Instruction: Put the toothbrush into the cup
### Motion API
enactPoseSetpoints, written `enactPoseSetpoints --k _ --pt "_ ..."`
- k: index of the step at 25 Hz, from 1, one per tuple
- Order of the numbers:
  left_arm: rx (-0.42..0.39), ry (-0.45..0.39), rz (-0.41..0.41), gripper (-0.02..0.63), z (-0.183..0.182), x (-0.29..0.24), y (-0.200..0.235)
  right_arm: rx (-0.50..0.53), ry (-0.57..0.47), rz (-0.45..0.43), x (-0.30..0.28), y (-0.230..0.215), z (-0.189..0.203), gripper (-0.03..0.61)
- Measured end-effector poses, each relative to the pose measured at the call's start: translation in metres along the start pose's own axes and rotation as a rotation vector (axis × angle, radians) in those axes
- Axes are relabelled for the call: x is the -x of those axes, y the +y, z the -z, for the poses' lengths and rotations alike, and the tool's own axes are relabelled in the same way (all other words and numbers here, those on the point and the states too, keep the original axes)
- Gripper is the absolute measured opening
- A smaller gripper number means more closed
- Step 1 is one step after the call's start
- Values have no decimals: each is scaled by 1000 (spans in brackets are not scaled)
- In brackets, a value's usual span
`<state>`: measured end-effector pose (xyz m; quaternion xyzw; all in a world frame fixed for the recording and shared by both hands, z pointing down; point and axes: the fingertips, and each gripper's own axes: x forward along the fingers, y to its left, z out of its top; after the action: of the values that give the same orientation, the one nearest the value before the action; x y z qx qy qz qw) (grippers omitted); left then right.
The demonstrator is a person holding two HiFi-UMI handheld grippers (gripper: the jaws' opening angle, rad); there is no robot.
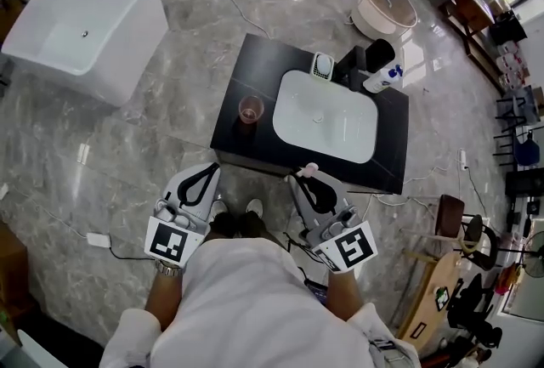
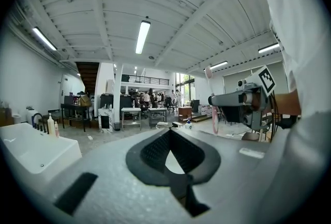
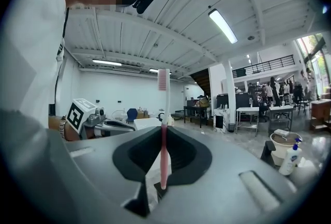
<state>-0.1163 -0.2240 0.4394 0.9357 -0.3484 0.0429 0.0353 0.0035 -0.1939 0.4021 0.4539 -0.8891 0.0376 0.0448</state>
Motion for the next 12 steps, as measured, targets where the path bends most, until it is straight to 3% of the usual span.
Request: enactPoseSetpoints --k 6,12 --pt "-2 19 -27 -2 1 -21 6 74 46 -43 -28 -40 9 40" --pt "5 29 -56 -2 4 -32 13 199 151 -143 -102 -71 42 40"
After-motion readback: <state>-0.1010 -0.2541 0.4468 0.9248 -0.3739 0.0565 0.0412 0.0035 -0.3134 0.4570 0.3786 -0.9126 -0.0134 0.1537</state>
